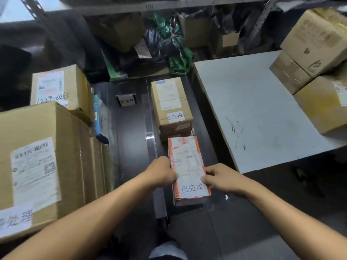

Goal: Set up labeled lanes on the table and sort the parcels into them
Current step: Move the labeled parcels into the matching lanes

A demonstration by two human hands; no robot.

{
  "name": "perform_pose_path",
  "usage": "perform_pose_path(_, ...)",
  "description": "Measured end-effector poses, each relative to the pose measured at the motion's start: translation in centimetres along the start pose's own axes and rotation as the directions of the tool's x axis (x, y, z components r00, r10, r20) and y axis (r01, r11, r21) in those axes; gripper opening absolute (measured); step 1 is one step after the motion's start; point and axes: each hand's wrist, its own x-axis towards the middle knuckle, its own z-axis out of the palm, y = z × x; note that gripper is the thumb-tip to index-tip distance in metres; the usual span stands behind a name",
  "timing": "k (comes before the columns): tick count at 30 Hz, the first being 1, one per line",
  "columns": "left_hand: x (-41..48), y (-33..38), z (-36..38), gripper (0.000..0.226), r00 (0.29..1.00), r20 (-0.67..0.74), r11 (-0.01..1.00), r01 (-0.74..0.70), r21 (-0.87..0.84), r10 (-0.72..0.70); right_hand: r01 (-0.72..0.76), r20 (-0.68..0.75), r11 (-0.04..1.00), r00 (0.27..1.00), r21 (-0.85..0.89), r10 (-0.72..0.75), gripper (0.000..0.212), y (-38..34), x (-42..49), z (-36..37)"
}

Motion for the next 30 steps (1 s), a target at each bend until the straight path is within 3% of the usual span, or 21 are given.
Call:
perform_pose_path(3, 2.6, -0.4, 1.2, 0.012, 0.997, -0.054, 0.994, 0.058, 0.094, -0.053, -0.051, -0.004, 0.991, 0.999, -0.124, 0.051, 0.026, 0.5, 3.3, 0.4)
perform_pose_path(7, 5.6, -1.3, 2.7, 0.024, 0.996, -0.069, 0.977, 0.076, 0.201, -0.064, -0.124, -0.034, 0.955, 0.992, -0.269, 0.119, 0.021, 0.4, 7.0, 1.2)
perform_pose_path(12, 7.6, -1.6, 3.1, 0.020, 0.986, -0.126, 0.957, 0.139, 0.255, -0.109, -0.182, -0.096, 0.923, 0.983, -0.338, 0.159, 0.025, 0.8, 10.0, 2.7)
perform_pose_path(19, 8.2, -1.1, 4.1, 0.028, 0.981, -0.143, 0.970, 0.158, 0.182, -0.133, -0.185, -0.188, 0.927, 0.974, -0.327, 0.128, 0.028, 1.8, 11.4, 2.9)
perform_pose_path(27, 7.0, -0.1, 2.8, 0.032, 0.988, -0.076, 0.984, 0.143, 0.109, -0.135, -0.168, -0.163, 0.887, 0.981, -0.430, 0.107, 0.017, 0.2, 10.3, 1.3)
perform_pose_path(30, 4.8, 2.2, -0.3, 0.029, 0.994, -0.102, 0.992, 0.053, 0.110, -0.042, -0.063, -0.250, 0.885, 0.966, -0.462, -0.062, 0.028, -3.8, 7.4, -1.0)
